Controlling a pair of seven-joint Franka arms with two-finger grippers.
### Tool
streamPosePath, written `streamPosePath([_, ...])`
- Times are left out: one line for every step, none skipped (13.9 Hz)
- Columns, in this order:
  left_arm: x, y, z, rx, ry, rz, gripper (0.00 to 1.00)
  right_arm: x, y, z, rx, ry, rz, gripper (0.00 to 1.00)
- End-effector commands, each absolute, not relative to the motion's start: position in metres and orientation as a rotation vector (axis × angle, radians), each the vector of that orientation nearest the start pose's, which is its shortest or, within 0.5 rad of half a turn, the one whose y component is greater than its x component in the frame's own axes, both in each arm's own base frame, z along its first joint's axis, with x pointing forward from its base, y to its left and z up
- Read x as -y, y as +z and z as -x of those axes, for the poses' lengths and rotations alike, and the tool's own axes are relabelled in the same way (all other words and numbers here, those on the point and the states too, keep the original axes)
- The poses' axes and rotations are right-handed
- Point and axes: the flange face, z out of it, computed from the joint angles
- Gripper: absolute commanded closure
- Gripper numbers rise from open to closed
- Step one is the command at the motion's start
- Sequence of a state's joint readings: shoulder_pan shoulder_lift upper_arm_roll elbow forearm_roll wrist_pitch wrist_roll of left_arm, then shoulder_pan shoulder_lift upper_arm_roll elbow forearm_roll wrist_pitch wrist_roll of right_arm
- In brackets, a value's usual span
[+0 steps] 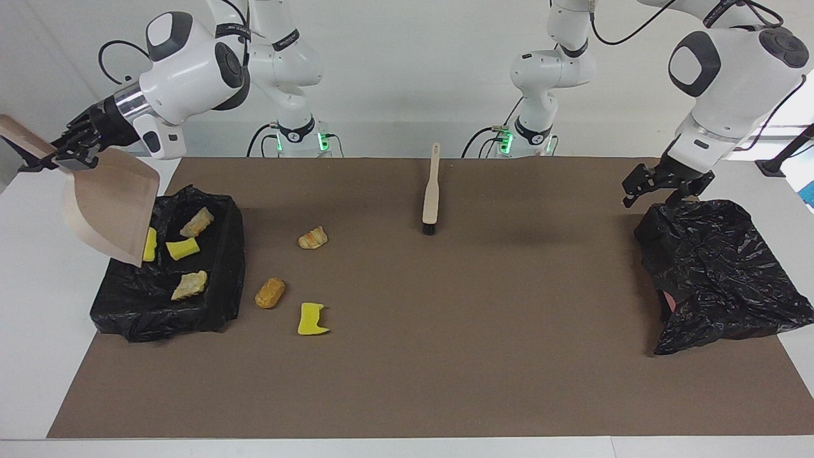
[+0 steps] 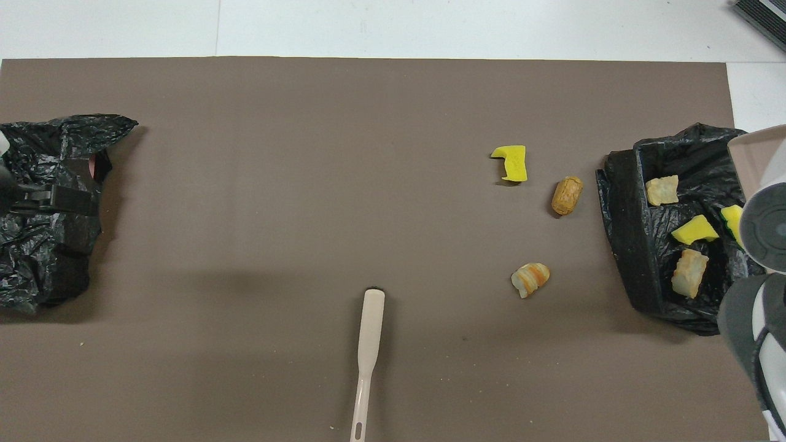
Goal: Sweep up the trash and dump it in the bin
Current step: 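Bring the empty dustpan back to the table center with the right gripper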
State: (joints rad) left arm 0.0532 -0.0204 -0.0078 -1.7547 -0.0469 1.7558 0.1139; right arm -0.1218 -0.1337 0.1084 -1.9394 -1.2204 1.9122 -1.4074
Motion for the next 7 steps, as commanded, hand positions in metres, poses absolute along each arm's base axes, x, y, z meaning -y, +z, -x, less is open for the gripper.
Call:
streamPosePath([-0.016, 0.601, -0.560, -0.086, -0.010, 3.146, 0.00, 0.047, 0.602, -0.560, -1.619, -0.735, -1.444, 1.00])
streamPosePath([-0.012, 0.609, -0.557, -0.046, 0.009, 3.148, 0.00, 0.038, 0.600, -0.566, -1.633, -0.686, -1.534, 1.00])
streamPosePath([-0.008, 0.613, -0.553, 0.002, 0.031, 3.145, 0.00, 0.034, 0.600, -0.570, -1.624, -0.624, -1.630, 1.00])
streamPosePath([-0.004, 0.617, -0.549, 0.007, 0.031, 3.146, 0.00, 0.030, 0.595, -0.570, -1.578, -0.548, -1.750, 1.00])
streamPosePath([-0.002, 0.618, -0.548, 0.003, 0.029, 3.149, 0.00, 0.022, 0.589, -0.569, -1.529, -0.466, -1.877, 1.00])
streamPosePath([-0.001, 0.617, -0.546, 0.003, 0.034, 3.148, 0.00, 0.005, 0.577, -0.569, -1.535, -0.401, -2.000, 1.00])
streamPosePath([-0.001, 0.618, -0.543, 0.007, 0.034, 3.148, 0.00, -0.007, 0.562, -0.569, -1.523, -0.364, -2.122, 1.00])
